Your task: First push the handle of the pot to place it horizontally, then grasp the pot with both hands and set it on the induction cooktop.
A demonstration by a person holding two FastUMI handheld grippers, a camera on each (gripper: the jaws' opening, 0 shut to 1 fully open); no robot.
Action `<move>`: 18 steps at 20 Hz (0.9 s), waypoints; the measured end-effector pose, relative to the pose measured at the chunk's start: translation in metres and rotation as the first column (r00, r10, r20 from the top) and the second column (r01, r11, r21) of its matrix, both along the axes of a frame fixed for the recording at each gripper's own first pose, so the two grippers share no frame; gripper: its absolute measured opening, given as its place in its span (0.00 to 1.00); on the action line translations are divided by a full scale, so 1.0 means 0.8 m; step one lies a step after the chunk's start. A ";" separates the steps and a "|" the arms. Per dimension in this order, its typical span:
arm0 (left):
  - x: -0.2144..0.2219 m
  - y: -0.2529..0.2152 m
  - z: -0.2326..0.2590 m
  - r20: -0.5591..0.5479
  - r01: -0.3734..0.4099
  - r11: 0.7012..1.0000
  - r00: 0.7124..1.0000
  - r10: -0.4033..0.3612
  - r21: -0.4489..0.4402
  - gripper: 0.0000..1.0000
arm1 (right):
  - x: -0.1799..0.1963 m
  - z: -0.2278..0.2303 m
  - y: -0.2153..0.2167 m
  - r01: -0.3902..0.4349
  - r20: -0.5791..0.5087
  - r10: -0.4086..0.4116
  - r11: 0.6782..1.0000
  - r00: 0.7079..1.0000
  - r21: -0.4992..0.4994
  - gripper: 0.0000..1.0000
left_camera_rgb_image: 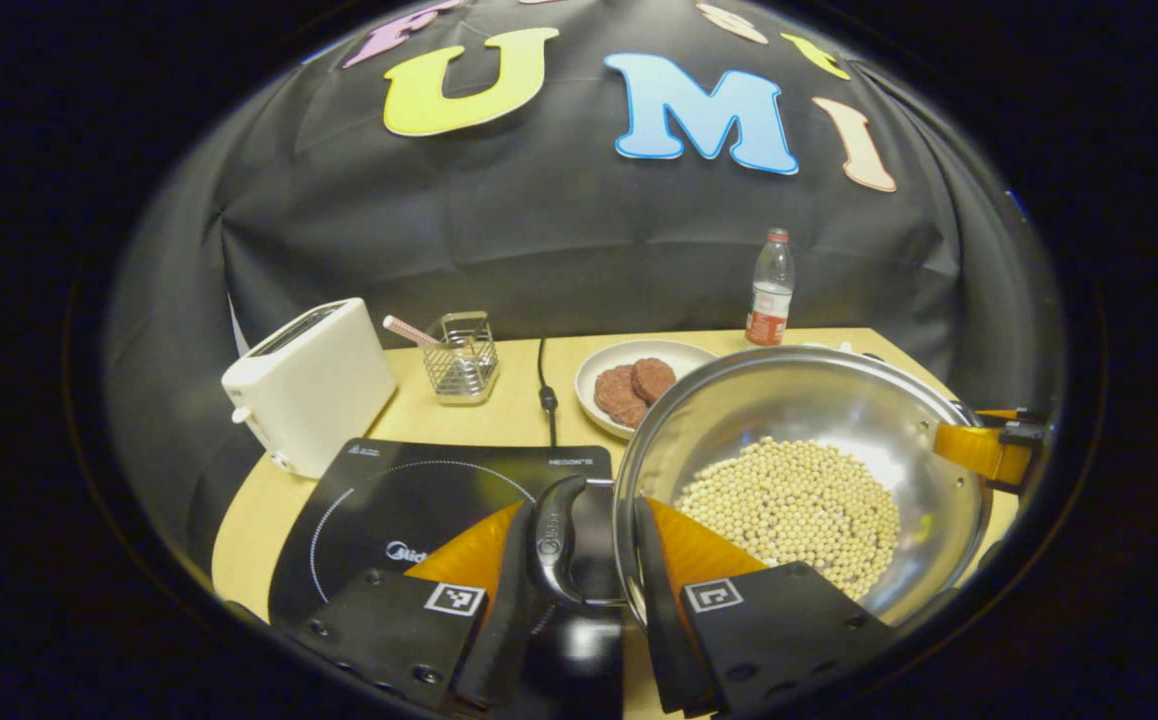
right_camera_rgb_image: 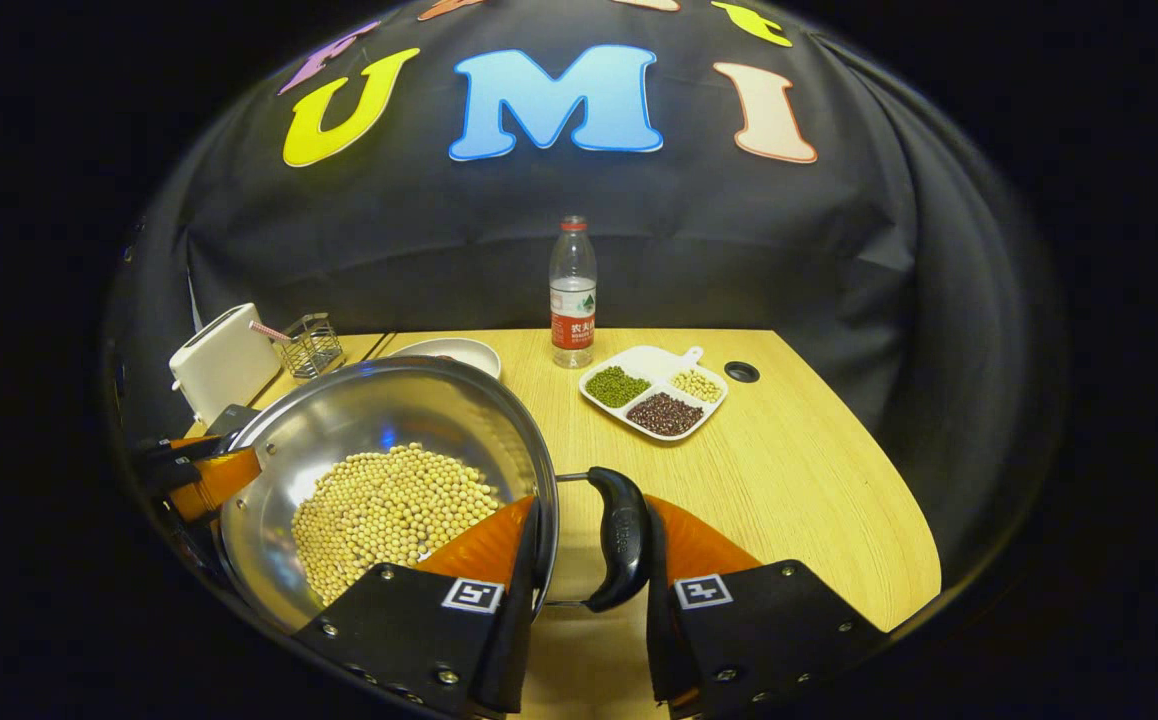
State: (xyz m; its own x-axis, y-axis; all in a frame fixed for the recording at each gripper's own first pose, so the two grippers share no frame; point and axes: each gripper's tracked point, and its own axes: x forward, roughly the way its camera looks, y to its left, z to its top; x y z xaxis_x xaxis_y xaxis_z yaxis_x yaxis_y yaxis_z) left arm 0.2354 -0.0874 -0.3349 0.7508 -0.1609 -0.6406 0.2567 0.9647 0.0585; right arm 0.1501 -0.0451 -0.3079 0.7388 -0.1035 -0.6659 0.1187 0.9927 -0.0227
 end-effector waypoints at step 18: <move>0.023 0.225 0.035 0.029 -0.049 0.997 0.998 0.048 0.053 0.58 | 0.000 0.008 0.217 -0.010 0.035 0.007 0.998 0.999 0.066 0.47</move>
